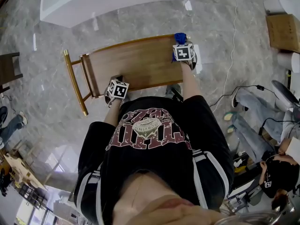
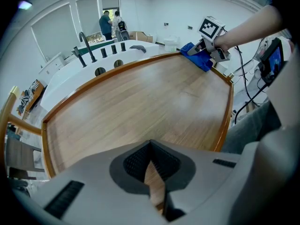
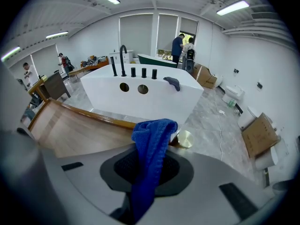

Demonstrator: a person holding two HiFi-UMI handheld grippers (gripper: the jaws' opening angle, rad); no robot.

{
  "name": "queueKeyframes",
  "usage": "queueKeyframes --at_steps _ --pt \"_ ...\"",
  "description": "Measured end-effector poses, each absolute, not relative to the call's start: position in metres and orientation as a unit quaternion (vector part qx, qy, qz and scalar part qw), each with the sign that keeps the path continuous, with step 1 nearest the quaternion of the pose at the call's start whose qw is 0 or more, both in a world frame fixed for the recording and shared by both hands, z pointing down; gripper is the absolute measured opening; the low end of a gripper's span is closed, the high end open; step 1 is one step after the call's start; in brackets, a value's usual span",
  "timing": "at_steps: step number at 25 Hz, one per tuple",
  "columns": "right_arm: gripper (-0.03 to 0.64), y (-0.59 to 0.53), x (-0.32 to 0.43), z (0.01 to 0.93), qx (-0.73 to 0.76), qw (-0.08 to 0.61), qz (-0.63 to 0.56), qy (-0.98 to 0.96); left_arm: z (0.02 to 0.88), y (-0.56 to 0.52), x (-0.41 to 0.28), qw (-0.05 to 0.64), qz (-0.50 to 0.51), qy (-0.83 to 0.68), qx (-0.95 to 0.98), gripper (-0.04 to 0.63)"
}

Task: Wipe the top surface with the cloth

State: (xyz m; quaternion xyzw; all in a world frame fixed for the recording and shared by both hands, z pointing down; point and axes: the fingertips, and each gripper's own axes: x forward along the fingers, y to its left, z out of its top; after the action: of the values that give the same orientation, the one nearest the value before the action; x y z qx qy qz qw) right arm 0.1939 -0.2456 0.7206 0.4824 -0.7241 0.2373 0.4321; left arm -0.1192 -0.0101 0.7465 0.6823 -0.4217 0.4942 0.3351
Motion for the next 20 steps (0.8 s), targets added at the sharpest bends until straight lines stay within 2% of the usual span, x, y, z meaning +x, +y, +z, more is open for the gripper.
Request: queueKeyframes --at_steps 7,20 --pt "0.057 -0.227 0.204 0.700 0.467 0.363 0.292 -0.752 0.747 -0.011 -0.119 0.331 0.494 -0.421 0.684 0.046" --pt "0.057 -0.168 0.217 0.725 0.447 0.420 0.290 -0.735 0.747 -0.007 -0.118 0.330 0.482 -0.435 0.685 0.046"
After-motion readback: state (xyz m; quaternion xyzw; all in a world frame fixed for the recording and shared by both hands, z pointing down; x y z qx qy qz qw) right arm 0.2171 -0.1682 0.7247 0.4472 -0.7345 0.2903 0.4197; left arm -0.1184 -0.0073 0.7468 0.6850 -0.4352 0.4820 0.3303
